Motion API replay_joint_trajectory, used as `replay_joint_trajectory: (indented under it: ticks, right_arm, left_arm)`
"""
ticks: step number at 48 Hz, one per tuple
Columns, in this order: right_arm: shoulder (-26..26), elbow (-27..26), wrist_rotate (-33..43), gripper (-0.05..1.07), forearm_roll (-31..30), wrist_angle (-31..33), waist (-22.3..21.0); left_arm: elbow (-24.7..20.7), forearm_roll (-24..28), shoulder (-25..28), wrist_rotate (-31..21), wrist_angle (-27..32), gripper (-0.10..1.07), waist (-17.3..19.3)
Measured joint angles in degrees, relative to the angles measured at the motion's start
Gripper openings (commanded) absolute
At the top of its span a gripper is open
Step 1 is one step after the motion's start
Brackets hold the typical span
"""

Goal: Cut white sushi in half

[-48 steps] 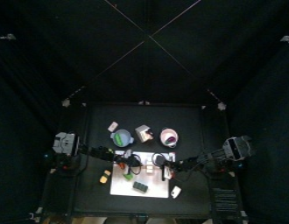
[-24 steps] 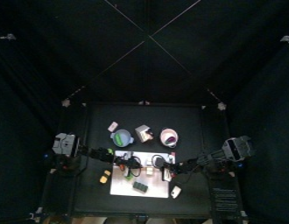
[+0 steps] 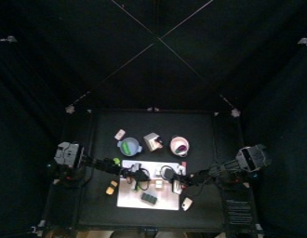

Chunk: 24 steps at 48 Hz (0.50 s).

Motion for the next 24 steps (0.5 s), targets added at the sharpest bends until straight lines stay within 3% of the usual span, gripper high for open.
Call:
replay_joint_trajectory:
  ticks: [15,24]
  right_arm:
    - [-3.96,-0.70,0.00,0.41,-0.26,2.90,0.44]
    - [-3.96,-1.14,-0.09,0.41,-0.79,3.08,0.44]
  left_arm:
    - [2.02,0.18,-7.12,0.18,0.18,0.29,0.00]
    - [2.37,0.18,-7.65,0.09,0.09,0.29,0.09]
